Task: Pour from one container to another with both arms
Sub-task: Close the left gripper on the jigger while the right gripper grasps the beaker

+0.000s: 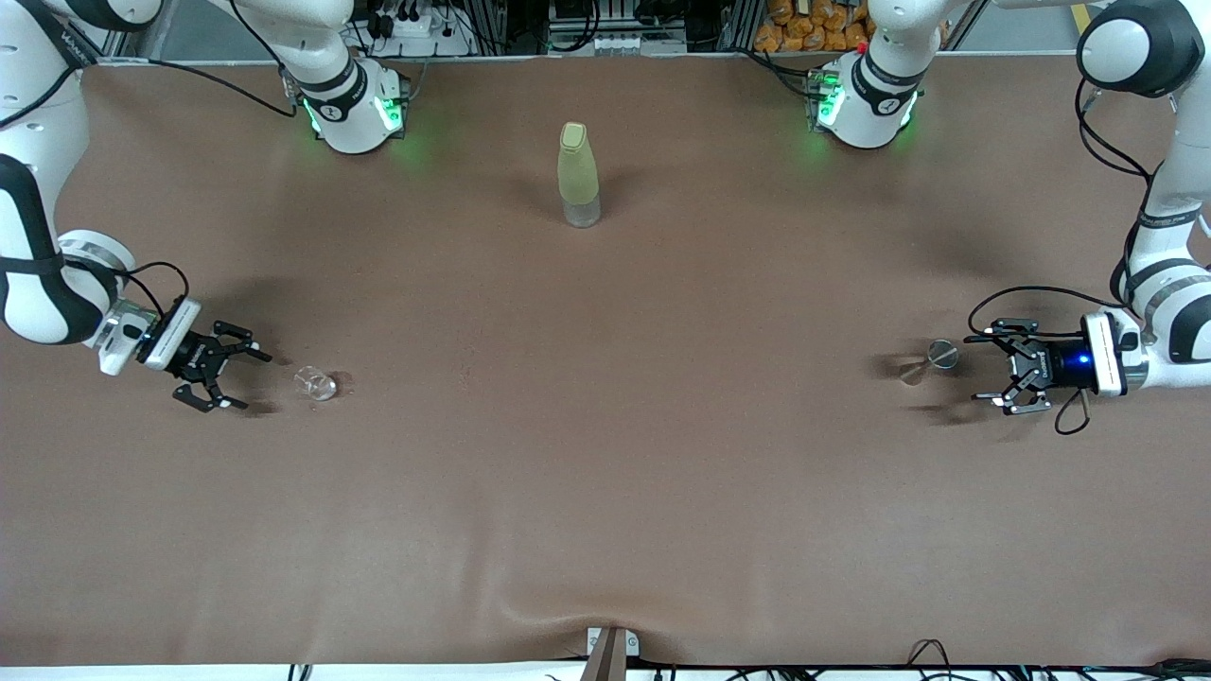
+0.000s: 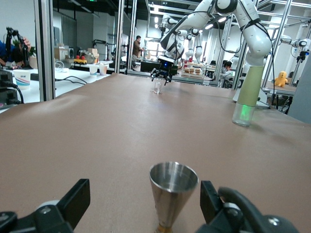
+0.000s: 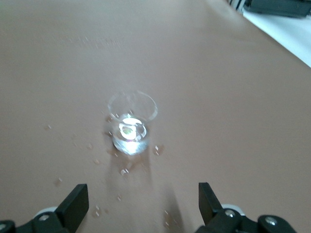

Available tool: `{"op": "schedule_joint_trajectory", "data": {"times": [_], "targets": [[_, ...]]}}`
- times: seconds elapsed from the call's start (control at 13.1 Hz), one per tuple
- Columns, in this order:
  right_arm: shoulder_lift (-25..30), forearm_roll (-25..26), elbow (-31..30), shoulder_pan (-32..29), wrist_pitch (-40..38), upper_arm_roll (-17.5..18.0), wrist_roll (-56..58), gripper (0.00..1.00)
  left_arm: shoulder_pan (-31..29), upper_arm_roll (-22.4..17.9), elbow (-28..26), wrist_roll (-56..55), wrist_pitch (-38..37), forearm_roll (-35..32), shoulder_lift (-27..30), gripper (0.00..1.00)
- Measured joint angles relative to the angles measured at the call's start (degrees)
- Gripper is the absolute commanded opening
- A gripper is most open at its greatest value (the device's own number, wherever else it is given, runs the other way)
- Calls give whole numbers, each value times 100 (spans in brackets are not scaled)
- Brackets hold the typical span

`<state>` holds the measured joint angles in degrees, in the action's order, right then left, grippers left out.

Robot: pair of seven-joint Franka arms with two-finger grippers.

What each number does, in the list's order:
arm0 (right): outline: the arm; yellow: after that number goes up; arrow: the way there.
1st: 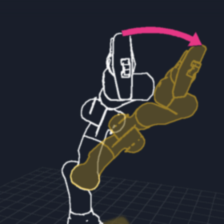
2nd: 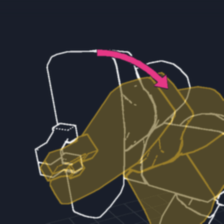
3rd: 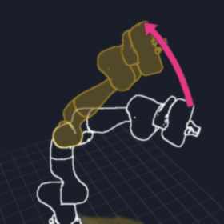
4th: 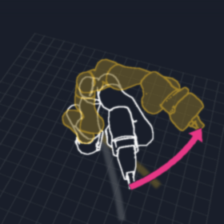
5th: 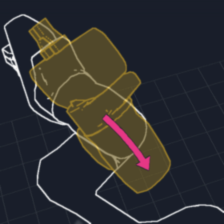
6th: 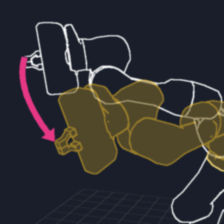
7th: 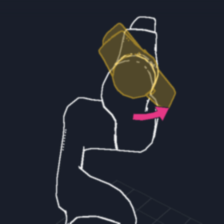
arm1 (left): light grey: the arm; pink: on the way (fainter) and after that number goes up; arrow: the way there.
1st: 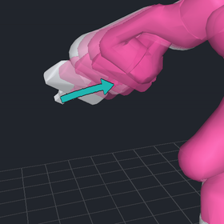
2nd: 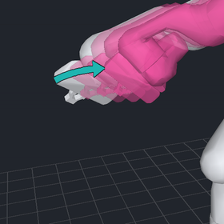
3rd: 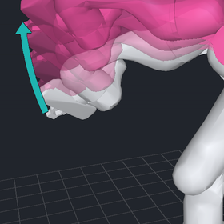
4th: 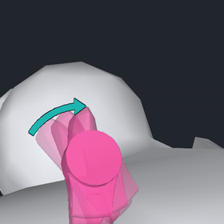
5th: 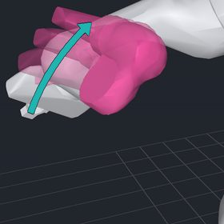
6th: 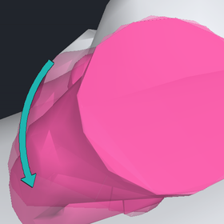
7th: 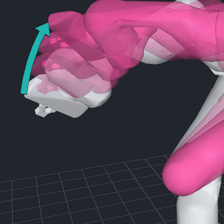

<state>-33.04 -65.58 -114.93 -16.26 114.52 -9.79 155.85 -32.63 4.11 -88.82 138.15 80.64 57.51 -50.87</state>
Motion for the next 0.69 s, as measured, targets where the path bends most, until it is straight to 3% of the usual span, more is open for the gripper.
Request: {"op": "schedule_joint_trajectory", "data": {"times": [0.69], "targets": [[-379,-445,32,-78,-1740,-323,232,100,59,46,1,619,-6,0,-282,100]]}}
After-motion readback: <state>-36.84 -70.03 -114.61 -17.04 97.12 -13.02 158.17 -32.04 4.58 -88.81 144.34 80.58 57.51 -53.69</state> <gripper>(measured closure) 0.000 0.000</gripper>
